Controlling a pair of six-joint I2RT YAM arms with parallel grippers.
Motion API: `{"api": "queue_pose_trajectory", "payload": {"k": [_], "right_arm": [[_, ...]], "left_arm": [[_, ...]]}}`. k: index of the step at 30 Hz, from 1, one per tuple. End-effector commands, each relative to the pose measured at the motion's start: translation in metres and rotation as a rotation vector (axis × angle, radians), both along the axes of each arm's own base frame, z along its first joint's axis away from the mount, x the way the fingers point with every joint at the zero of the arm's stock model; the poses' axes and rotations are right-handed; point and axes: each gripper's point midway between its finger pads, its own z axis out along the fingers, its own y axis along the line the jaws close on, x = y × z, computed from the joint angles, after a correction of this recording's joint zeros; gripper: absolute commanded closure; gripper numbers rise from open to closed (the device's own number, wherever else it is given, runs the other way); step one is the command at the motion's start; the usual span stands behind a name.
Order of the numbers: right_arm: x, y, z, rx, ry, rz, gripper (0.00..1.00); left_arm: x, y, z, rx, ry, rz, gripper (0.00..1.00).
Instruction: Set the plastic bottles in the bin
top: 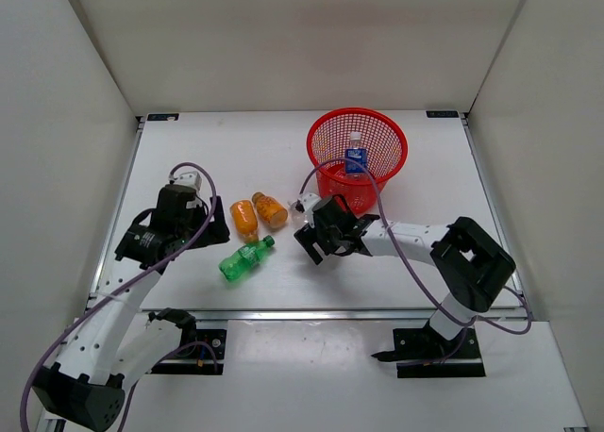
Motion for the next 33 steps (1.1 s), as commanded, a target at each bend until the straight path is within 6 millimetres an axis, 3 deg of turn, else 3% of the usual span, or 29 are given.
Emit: {"api": "queue_pose_trajectory", "payload": {"k": [1, 3, 5, 6, 8, 11, 14, 18, 19, 21, 22, 25, 26, 27, 28, 31, 33], "right_arm": [[0.016, 0.004, 0.017, 0.028, -0.079, -0.103, 0.22], [0.011, 0.003, 0.019, 0.054, -0.057, -0.119, 0.27], [0.005, 0.001, 0.023, 0.068, -0.045, -0.141, 0.45], [0.005, -0.002, 0.030, 0.079, -0.047, -0.155, 0.47], [-0.002, -0.009, 0.035, 0.080, -0.035, -0.170, 0.61], [-0.011, -0.007, 0.058, 0.132, -0.041, -0.165, 0.73], [-0.020, -0.004, 0.085, 0.188, -0.056, -0.125, 0.73], [-0.042, 0.024, 0.142, 0.312, -0.080, 0.078, 0.71], [-0.044, 0.028, 0.148, 0.309, -0.101, 0.097, 0.71], [-0.039, 0.044, 0.201, 0.379, -0.190, 0.146, 0.72], [-0.037, 0.047, 0.213, 0.396, -0.206, 0.182, 0.73], [0.002, 0.046, 0.286, 0.464, -0.358, 0.145, 0.74], [0.021, 0.036, 0.287, 0.449, -0.375, 0.103, 0.74], [0.042, 0.022, 0.309, 0.476, -0.424, 0.048, 0.74], [0.050, 0.019, 0.316, 0.478, -0.434, 0.036, 0.72], [0.108, -0.032, 0.326, 0.474, -0.511, -0.102, 0.70], [0.131, -0.048, 0.316, 0.458, -0.492, -0.158, 0.70]], "left_arm": [[-0.003, 0.000, -0.005, 0.008, 0.001, -0.023, 0.02], [-0.003, -0.002, -0.015, 0.007, 0.030, -0.035, 0.02], [-0.004, -0.004, -0.024, 0.005, 0.045, -0.041, 0.01], [-0.003, -0.005, -0.024, -0.005, 0.044, -0.038, 0.01], [-0.001, -0.007, -0.026, -0.010, 0.041, -0.052, 0.01], [0.001, -0.012, -0.030, -0.024, 0.057, -0.063, 0.02], [0.002, -0.018, -0.034, -0.043, 0.067, -0.076, 0.01], [0.004, -0.020, -0.037, -0.056, 0.071, -0.074, 0.01], [0.002, -0.019, -0.039, -0.048, 0.082, -0.082, 0.01], [0.001, -0.020, -0.042, -0.044, 0.101, -0.081, 0.01], [0.005, -0.022, -0.040, -0.047, 0.091, -0.084, 0.01], [0.004, -0.027, -0.038, -0.062, 0.087, -0.112, 0.01], [0.003, -0.029, -0.037, -0.069, 0.089, -0.122, 0.01], [0.003, -0.030, -0.035, -0.066, 0.081, -0.144, 0.01], [0.001, -0.031, -0.037, -0.056, 0.099, -0.168, 0.02], [-0.005, -0.032, -0.044, -0.018, 0.135, -0.203, 0.01], [-0.008, -0.034, -0.051, -0.004, 0.160, -0.223, 0.02]]}}
